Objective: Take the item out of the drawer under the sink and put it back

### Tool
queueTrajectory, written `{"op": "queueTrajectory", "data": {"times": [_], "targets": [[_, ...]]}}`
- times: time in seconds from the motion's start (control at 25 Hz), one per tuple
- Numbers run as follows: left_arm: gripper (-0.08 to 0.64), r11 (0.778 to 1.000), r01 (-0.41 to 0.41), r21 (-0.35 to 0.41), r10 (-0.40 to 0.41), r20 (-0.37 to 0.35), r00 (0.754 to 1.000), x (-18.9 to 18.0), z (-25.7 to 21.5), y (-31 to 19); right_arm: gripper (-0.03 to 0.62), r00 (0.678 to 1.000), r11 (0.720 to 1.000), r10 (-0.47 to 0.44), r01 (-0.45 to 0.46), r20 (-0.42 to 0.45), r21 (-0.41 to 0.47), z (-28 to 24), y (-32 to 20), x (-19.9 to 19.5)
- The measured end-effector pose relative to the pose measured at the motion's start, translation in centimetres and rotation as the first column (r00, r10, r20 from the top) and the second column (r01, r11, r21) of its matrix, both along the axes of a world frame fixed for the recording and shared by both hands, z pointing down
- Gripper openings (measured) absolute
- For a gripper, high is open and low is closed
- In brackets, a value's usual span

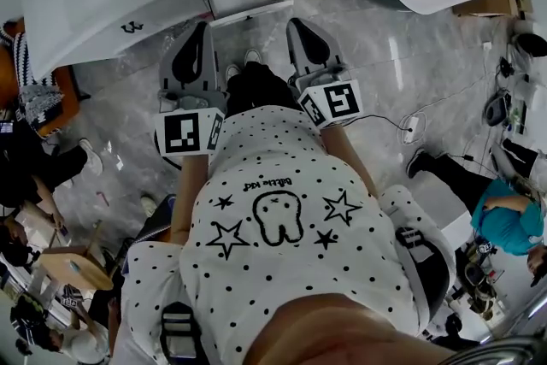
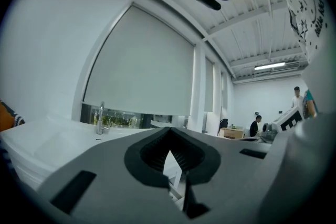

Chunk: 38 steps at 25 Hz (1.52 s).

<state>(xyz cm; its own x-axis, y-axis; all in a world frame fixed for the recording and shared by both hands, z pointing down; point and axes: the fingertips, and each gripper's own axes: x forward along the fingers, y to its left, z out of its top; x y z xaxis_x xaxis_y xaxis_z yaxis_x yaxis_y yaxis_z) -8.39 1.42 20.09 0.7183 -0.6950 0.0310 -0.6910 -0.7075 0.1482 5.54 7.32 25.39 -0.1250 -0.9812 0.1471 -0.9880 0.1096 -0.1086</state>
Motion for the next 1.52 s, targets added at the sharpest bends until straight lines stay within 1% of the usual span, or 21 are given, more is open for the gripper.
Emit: {"op": "queueTrajectory", "data": {"times": [0.16, 0.32, 0.48, 0.64, 0.76, 0.88, 1.08, 1.24, 1.52], "targets": [[0.003, 0.999, -0.032, 0.025, 0.031, 0.032, 0.999, -0.9, 0.5, 1.7, 0.012, 1.0, 1.0, 0.017, -0.016, -0.025, 0.012, -0.1, 1.0, -1.3], [0.003, 1.0, -0.021, 0.015, 0.02, 0.023, 1.0, -1.8, 0.5, 2.2, 0.012, 0.999, 1.0, -0.001, 0.002, -0.033, 0.031, -0.4, 1.3, -1.9], [0.003, 0.999, 0.02, 0.027, -0.021, 0.012, 1.0, -1.5, 0.1, 2.8, 0.012, 0.997, 0.998, -0.06, 0.062, -0.056, 0.028, 0.0, 1.4, -2.9], [0.003, 1.0, 0.006, 0.018, -0.006, -0.005, 1.0, 1.3, -0.3, 4.1, 0.012, 0.987, 0.991, -0.134, 0.135, -0.091, 0.0, 0.2, 2.4, -3.0], [0.003, 1.0, -0.001, 0.015, 0.001, -0.011, 1.0, 3.6, -0.7, 4.9, 0.012, 0.982, 0.986, -0.168, 0.168, -0.085, -0.007, -0.2, 2.7, -1.8], [0.003, 1.0, 0.016, 0.014, -0.016, -0.01, 1.0, 4.9, -0.7, 5.6, 0.012, 0.978, 0.981, -0.194, 0.194, -0.08, -0.005, -0.4, 2.9, -0.7], [0.003, 0.999, 0.041, -0.006, -0.041, -0.008, 0.999, 6.7, 0.2, 6.2, 0.012, 0.98, 0.982, -0.187, 0.187, -0.061, 0.001, -0.3, 3.2, 2.5], [0.003, 0.998, 0.066, -0.025, -0.066, -0.008, 0.998, 6.9, 1.5, 5.8, 0.012, 0.982, 0.982, -0.187, 0.187, -0.024, -0.008, 0.7, 2.4, 3.6], [0.003, 0.991, 0.126, -0.047, -0.126, 0.003, 0.992, 6.2, 2.4, 5.2, 0.012, 0.969, 0.969, -0.247, 0.247, 0.013, -0.024, 1.9, 1.4, 2.7]]}}
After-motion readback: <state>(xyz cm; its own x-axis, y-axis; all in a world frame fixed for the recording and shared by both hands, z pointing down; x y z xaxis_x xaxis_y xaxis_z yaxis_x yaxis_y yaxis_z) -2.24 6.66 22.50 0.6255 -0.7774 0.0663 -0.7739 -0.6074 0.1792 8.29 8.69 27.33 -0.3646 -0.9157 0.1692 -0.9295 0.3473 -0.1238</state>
